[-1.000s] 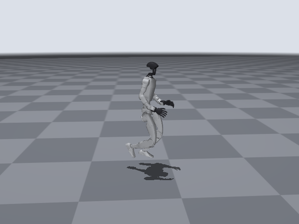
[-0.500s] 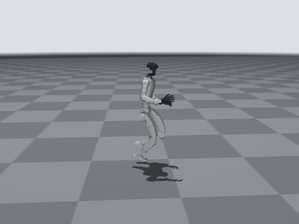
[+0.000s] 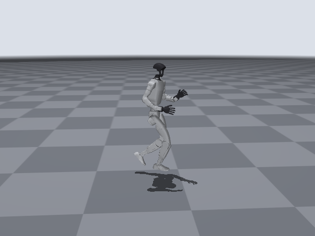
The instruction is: Run
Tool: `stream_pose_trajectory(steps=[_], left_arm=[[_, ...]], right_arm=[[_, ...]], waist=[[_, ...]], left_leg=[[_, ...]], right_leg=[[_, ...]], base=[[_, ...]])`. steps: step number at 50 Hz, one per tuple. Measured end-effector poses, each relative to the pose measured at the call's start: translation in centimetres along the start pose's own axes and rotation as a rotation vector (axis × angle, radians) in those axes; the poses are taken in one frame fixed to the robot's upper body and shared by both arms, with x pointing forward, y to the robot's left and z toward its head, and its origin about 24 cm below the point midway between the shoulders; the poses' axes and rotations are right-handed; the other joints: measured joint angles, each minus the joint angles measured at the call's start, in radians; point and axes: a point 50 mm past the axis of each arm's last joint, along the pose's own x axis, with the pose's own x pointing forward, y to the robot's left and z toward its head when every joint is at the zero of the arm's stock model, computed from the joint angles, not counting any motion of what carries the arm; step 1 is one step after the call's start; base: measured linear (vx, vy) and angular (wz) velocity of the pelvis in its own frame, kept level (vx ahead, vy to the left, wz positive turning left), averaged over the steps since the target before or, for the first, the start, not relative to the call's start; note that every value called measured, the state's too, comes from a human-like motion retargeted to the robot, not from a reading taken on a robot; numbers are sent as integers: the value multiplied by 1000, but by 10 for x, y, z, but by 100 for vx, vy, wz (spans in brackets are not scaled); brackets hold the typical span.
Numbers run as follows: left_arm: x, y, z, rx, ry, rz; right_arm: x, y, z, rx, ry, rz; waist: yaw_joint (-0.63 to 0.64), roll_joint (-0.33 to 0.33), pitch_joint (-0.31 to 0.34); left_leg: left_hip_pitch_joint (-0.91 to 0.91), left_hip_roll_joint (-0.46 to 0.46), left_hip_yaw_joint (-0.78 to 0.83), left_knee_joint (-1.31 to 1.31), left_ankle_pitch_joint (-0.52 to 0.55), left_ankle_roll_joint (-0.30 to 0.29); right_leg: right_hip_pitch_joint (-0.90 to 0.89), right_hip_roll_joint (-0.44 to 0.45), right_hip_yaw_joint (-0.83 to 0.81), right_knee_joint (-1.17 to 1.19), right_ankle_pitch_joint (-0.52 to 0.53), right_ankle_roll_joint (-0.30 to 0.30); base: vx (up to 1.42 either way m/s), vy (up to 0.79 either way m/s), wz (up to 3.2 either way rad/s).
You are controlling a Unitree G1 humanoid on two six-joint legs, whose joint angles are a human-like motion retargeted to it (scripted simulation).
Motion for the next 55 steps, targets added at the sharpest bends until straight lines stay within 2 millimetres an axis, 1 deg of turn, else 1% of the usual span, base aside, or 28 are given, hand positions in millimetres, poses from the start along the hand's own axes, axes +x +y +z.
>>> stream_pose_trajectory(steps=[2,5,7,9,11,13,15,18,20,22,25,27,28,30,32,33,35,37,38,40,42,43,45,48,50,52,53,55], left_arm=[[-17,-7,-5,-2,67,-57],[-48,-12,-21,45,208,-146],[-70,-12,-33,96,312,-197],[-88,-8,-43,134,401,-231],[-106,-2,-49,151,479,-258],[-124,6,-49,152,541,-278],[-138,12,-47,143,587,-297],[-149,16,-44,131,616,-319],[-149,16,-42,128,609,-321],[-142,14,-40,133,569,-319],[-124,8,-38,145,477,-311],[-101,4,-40,176,378,-290],[-84,1,-42,197,317,-268],[-45,-3,-40,215,193,-182],[-10,-2,-29,191,84,-64],[3,0,-21,172,38,-10],[19,5,-7,122,-39,69],[22,7,5,69,-89,92],[21,7,9,44,-107,86],[16,4,14,3,-120,50],[7,1,15,-20,-103,6],[1,0,12,-25,-78,-19],[-16,-4,4,-15,6,-68],[-48,-4,-17,56,182,-130],[-73,-2,-33,121,313,-167],[-92,3,-45,172,417,-193],[-101,7,-49,188,456,-204],[-116,17,-50,206,511,-220]], right_arm=[[14,-4,20,-13,-112,-11],[41,-22,59,-85,-314,-75],[57,-39,85,-158,-431,-148],[69,-55,107,-211,-524,-234],[72,-62,119,-220,-573,-290],[68,-63,120,-199,-577,-301],[63,-57,112,-172,-548,-273],[55,-45,95,-176,-485,-201],[50,-38,83,-196,-440,-156],[45,-30,68,-206,-379,-121],[34,-19,42,-212,-253,-89],[29,-10,22,-217,-150,-75],[27,-6,12,-220,-103,-68],[22,1,-4,-224,-24,-47],[13,2,-11,-221,14,-26],[8,1,-11,-217,17,-16],[-1,0,-10,-205,17,7],[-8,-1,-8,-187,14,32],[-11,-1,-7,-176,13,43],[-15,-2,-5,-156,10,50],[-11,-5,2,-142,-21,44],[-7,-7,7,-142,-49,37],[2,-10,19,-159,-117,25],[26,-25,45,-239,-256,-28],[44,-38,65,-303,-350,-91],[61,-50,88,-339,-446,-168],[65,-53,98,-336,-488,-201],[66,-54,112,-300,-553,-231]], waist=[[24,12,7],[71,23,43],[110,21,73],[147,9,94],[176,-10,92],[196,-36,75],[205,-66,51],[191,-130,22],[168,-173,13],[148,-205,16],[118,-236,34],[96,-243,58],[84,-239,71],[57,-215,87],[21,-172,80],[0,-150,71],[-41,-110,47],[-67,-72,23],[-71,-53,12],[-60,-7,-4],[-35,36,-4],[-22,50,1],[10,63,12],[53,63,54],[84,57,90],[116,39,116],[132,28,120],[160,1,111]], left_leg=[[-11,44,12,169,2,13],[-65,112,17,432,-21,49],[-133,158,25,563,-66,102],[-224,183,36,617,-131,158],[-312,172,60,573,-191,190],[-375,138,95,444,-223,193],[-408,81,129,251,-216,169],[-414,-50,167,-75,-132,118],[-394,-138,173,-240,-76,106],[-369,-198,161,-279,-86,125],[-352,-247,131,-148,-238,208],[-328,-264,106,-49,-369,266],[-310,-265,92,-19,-425,286],[-256,-254,60,-10,-491,296],[-177,-236,25,-75,-465,258],[-134,-226,9,-122,-421,226],[-57,-203,-19,-216,-289,145],[-12,-166,-35,-249,-117,58],[-4,-141,-39,-233,-38,18],[-4,-77,-41,-154,61,-39],[-14,-6,-34,-17,101,-58],[-17,23,-31,63,105,-58],[-24,69,-18,236,82,-40],[-63,123,-14,485,35,0],[-114,162,-10,616,-12,48],[-193,186,-4,674,-68,107],[-236,187,4,672,-97,130],[-313,171,30,606,-141,158]], right_leg=[[15,22,-4,61,-38,-32],[62,44,-1,194,-163,-117],[104,51,14,243,-251,-158],[154,49,29,241,-292,-167],[209,39,46,200,-271,-139],[260,27,67,144,-199,-85],[298,4,85,102,-83,-17],[319,-78,98,143,64,67],[329,-148,94,220,108,88],[336,-209,92,338,118,81],[330,-289,96,568,87,41],[288,-326,114,716,52,5],[251,-329,127,775,33,-13],[156,-312,147,849,-7,-48],[58,-278,139,827,-32,-75],[17,-260,125,781,-39,-84],[-41,-216,87,629,-39,-83],[-62,-154,49,413,-10,-55],[-63,-114,34,297,13,-33],[-52,-24,10,73,66,13],[-20,50,-15,-50,114,28],[-1,72,-25,-61,117,22],[25,94,-34,5,56,-18],[74,101,-30,165,-143,-129],[111,99,-18,234,-260,-183],[158,88,-4,243,-312,-199],[184,81,4,229,-312,-194],[240,67,23,176,-263,-155]], base=[[-3,-5,-1],[-2,-6,4],[-3,-7,3],[-1,-3,3],[0,1,9],[1,4,21],[2,6,23],[1,6,33],[0,6,35],[0,5,14],[0,2,-5],[-2,6,-20],[-3,6,-23],[-3,5,-25],[-1,2,-21],[0,0,0],[2,-3,-2],[2,-7,0],[-1,-7,-3],[-3,-5,-10],[-1,-3,-5],[-2,-5,-6],[-1,-5,-3],[0,-6,2],[-2,-7,-2],[-3,-7,-2],[0,0,0],[0,0,0]])
